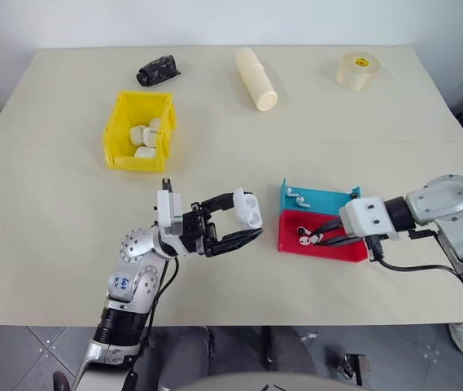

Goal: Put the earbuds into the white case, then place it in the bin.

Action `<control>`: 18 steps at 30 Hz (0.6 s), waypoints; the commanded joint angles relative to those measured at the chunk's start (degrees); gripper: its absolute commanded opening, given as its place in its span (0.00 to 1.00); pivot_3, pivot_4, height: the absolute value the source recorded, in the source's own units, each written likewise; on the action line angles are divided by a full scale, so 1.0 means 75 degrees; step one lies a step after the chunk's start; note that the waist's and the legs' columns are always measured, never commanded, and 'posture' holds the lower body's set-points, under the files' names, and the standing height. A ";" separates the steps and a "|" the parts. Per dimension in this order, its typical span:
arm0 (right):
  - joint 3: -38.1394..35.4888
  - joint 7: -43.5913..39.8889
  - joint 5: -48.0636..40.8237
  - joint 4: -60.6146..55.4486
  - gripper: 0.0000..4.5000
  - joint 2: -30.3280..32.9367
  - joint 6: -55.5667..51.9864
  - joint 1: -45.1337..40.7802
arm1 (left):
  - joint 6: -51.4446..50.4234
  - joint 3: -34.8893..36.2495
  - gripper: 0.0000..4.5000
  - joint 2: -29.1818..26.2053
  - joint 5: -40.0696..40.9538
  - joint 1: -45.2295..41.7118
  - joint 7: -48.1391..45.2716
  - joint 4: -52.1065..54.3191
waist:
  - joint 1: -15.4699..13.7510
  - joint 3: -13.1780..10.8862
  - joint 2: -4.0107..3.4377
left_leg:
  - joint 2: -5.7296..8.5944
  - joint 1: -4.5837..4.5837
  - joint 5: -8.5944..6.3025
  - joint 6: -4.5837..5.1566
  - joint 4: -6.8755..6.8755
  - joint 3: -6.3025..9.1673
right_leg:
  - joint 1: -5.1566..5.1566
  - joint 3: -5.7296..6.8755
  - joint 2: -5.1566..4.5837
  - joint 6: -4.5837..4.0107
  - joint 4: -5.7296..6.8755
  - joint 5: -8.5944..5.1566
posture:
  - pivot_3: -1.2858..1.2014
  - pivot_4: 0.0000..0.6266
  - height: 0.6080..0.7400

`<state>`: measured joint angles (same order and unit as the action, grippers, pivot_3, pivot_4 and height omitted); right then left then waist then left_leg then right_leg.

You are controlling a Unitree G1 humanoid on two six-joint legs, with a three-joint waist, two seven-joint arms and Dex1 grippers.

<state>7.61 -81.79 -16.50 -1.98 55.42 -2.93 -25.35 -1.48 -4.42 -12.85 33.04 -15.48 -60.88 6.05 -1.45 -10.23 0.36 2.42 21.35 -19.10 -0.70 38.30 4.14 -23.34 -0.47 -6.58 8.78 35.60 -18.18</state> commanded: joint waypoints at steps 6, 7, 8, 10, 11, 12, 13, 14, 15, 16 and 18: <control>-0.1707 0.1592 -0.2532 -0.1451 0.09 -0.0940 -0.2576 0.0684 | -0.0352 -0.0033 0.62 -0.0182 0.0331 -0.0281 -0.0408 0.0148 | 0.0009 0.0000 0.0000 | -0.0003 -0.0001 0.0000 0.0000 -0.0001 0.0001 | -0.0001 0.0000 0.0002 0.0000 0.0004 0.0000 | 0.52 0.24 1.00; -0.1802 0.1732 -0.2759 -0.1550 0.09 -0.1048 -0.2804 0.0694 | -0.0377 -0.0037 0.62 -0.0180 0.0338 -0.0337 -0.0476 0.0110 | 0.0006 0.0000 0.0000 | -0.0004 -0.0001 0.0000 0.0000 0.0000 0.0001 | -0.0001 0.0000 0.0003 0.0000 0.0004 0.0000 | 0.52 0.24 1.00; -0.1925 0.1945 -0.3027 -0.1668 0.09 -0.1185 -0.3064 0.0686 | -0.0421 -0.0052 0.62 -0.0182 0.0352 -0.0408 -0.0567 0.0064 | 0.0006 0.0000 0.0000 | -0.0003 -0.0001 0.0000 0.0000 0.0000 0.0002 | 0.0000 0.0001 0.0003 0.0000 0.0004 0.0000 | 0.52 0.24 1.00; -0.2129 0.2385 -0.3468 -0.1866 0.09 -0.1440 -0.3518 0.0631 | -0.0442 -0.0084 0.62 -0.0177 0.0336 -0.0542 -0.0724 -0.0051 | 0.0005 0.0000 0.0000 | -0.0001 -0.0001 0.0000 0.0000 0.0001 0.0002 | 0.0001 0.0000 0.0001 0.0000 0.0003 0.0000 | 0.52 0.24 1.00; -0.2211 0.2534 -0.3651 -0.1972 0.09 -0.1547 -0.3662 0.0610 | -0.0442 -0.0094 0.62 -0.0162 0.0318 -0.0605 -0.0781 -0.0118 | 0.0006 0.0000 0.0000 | 0.0001 0.0000 0.0000 0.0000 0.0000 0.0002 | 0.0000 0.0000 -0.0001 0.0000 0.0003 0.0000 | 0.52 0.24 1.00; -0.2280 0.2729 -0.3869 -0.2098 0.09 -0.1671 -0.3834 0.0578 | -0.0462 -0.0113 0.62 -0.0130 0.0297 -0.0719 -0.0829 -0.0216 | 0.0006 0.0000 0.0000 | 0.0000 0.0000 0.0000 0.0000 0.0000 0.0002 | 0.0000 0.0001 0.0001 0.0000 0.0003 0.0000 | 0.52 0.24 1.00; -0.2321 0.2883 -0.4021 -0.2210 0.09 -0.1757 -0.3971 0.0555 | -0.0483 -0.0113 0.62 -0.0117 0.0295 -0.0792 -0.0871 -0.0277 | 0.0006 0.0000 0.0000 | 0.0001 0.0000 0.0000 0.0000 0.0000 0.0002 | 0.0000 0.0001 0.0000 0.0000 0.0004 0.0000 | 0.52 0.24 1.00; -0.2423 0.3193 -0.4324 -0.2318 0.09 -0.1940 -0.4167 0.0483 | -0.0487 -0.0144 0.62 -0.0064 0.0270 -0.0916 -0.0903 -0.0396 | 0.0007 0.0000 0.0000 | 0.0001 0.0000 0.0000 0.0000 0.0000 0.0002 | 0.0000 0.0001 0.0000 0.0000 0.0004 0.0000 | 0.52 0.24 1.00; -0.2485 0.3443 -0.4537 -0.2408 0.09 -0.2075 -0.4322 0.0425 | -0.0489 -0.0149 0.62 -0.0041 0.0265 -0.0994 -0.0940 -0.0475 | 0.0007 0.0000 0.0000 | 0.0000 0.0000 0.0000 0.0000 0.0001 0.0002 | 0.0000 0.0001 0.0002 0.0000 0.0004 0.0000 | 0.52 0.24 1.00; -0.2542 0.3629 -0.4742 -0.2492 0.09 -0.2186 -0.4448 0.0378 | -0.0456 -0.0164 0.62 -0.0002 0.0246 -0.1060 -0.0982 -0.0560 | 0.0008 0.0000 0.0000 | 0.0000 0.0000 0.0000 0.0000 0.0002 0.0002 | 0.0000 0.0001 0.0002 0.0000 0.0005 0.0000 | 0.52 0.24 1.00; -0.2610 0.3996 -0.5095 -0.2670 0.09 -0.2380 -0.4699 0.0298 | -0.0420 -0.0173 0.62 0.0053 0.0231 -0.1163 -0.1035 -0.0700 | 0.0011 0.0000 0.0000 | 0.0000 0.0000 0.0000 0.0000 0.0000 0.0002 | -0.0001 0.0001 0.0002 0.0000 0.0005 0.0000 | 0.52 0.24 1.00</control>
<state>-9.85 -53.92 -51.41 -19.17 38.09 -36.94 -22.33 -5.20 -5.64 -12.88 34.40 -23.53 -68.12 0.88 -1.37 -10.23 0.36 2.42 21.35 -19.10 -0.70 38.28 4.15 -23.34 -0.46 -6.56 8.77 35.62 -18.18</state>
